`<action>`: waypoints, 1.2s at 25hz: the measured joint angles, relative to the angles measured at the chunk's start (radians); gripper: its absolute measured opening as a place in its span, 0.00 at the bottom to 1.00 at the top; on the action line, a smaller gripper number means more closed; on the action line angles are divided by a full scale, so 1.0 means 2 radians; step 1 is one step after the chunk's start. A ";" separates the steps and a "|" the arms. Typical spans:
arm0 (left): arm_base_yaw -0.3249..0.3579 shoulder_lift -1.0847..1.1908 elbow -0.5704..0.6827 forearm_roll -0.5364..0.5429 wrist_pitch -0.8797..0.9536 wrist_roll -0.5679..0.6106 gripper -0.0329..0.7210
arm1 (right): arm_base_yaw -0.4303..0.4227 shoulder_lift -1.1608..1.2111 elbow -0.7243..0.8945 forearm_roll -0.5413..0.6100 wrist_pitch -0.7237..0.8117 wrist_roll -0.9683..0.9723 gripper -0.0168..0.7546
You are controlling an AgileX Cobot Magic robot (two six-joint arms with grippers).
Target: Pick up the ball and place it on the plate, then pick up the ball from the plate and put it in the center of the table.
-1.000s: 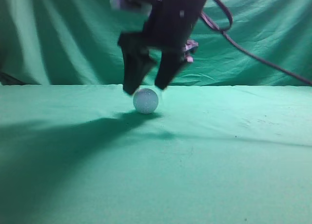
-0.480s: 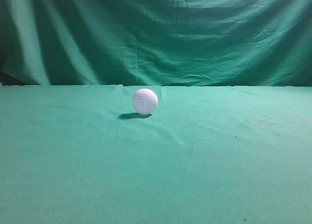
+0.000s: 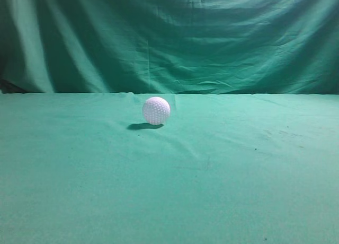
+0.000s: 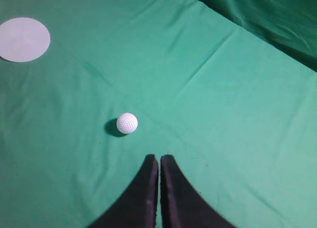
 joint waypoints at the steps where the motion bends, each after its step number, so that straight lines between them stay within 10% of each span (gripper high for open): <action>1: 0.000 -0.007 0.006 0.001 -0.001 -0.010 0.04 | 0.000 -0.025 0.034 0.000 -0.017 0.005 0.02; 22: 0.000 -0.029 0.218 0.018 -0.281 -0.051 0.04 | 0.000 -0.364 0.444 0.030 -0.278 0.062 0.02; 30: 0.000 -0.029 0.218 -0.113 -0.298 -0.051 0.04 | 0.000 -0.364 0.495 0.037 -0.341 0.062 0.02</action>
